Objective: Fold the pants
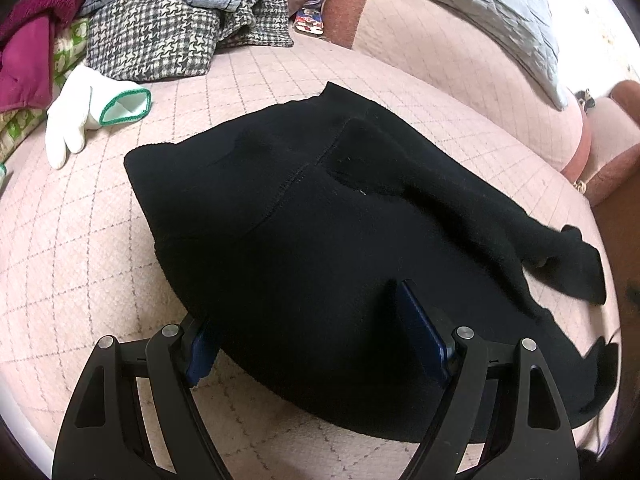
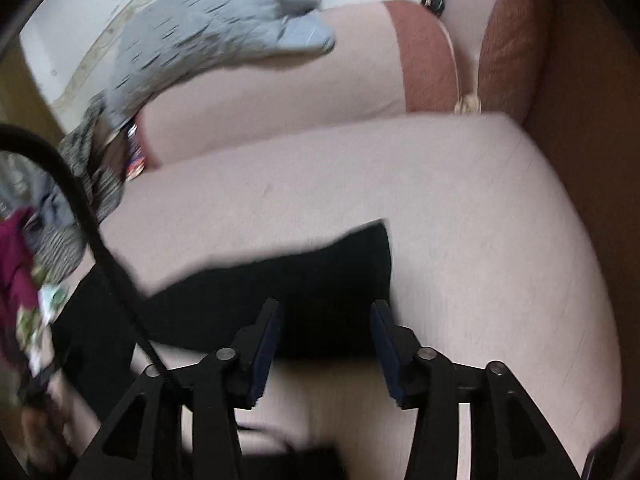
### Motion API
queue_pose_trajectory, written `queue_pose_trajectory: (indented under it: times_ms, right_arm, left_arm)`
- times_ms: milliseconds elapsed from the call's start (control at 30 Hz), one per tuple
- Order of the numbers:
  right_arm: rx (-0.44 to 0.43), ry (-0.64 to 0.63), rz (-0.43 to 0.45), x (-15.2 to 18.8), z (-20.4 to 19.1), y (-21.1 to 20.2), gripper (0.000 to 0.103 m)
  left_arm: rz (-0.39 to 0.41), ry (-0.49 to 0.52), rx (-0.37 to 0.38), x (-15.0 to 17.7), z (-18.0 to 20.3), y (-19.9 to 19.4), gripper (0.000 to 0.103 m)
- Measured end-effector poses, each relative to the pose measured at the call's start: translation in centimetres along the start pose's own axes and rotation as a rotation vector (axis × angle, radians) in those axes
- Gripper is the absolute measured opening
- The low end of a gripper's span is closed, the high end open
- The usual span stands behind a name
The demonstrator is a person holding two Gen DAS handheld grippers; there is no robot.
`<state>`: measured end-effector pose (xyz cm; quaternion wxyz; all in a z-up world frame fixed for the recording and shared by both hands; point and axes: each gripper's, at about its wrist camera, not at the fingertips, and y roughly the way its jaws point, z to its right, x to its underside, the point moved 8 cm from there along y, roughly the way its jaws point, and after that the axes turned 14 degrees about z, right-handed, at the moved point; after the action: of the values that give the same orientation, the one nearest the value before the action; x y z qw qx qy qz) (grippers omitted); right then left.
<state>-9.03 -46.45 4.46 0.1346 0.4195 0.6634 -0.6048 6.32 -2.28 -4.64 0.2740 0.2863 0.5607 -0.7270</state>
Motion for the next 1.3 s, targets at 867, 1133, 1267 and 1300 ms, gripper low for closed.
queue_pose_trajectory:
  times_ms: [867,1133,1267,1300]
  right_arm:
    - [-0.067,0.116,-0.060,8.0,2.2,-8.1,0.048]
    - [-0.103,-0.121,-0.148,10.0,-2.1,-1.2,0.030]
    - [-0.081,-0.221,-0.093,8.5,-3.6,-2.1,0.007]
    - [-0.069,-0.216,-0.059,7.5,-3.4,-2.6,0.007]
  left_arm:
    - [0.012,-0.105,0.025,-0.7,-0.8,0.2,0.081]
    - [0.034,-0.176,0.066,-1.4,-1.5,0.6,0.081]
    - [0.051,-0.166,0.060,-1.6,-1.6,0.3,0.036]
    - [0.055,-0.171,0.058,-1.6,-1.9,0.1,0.026]
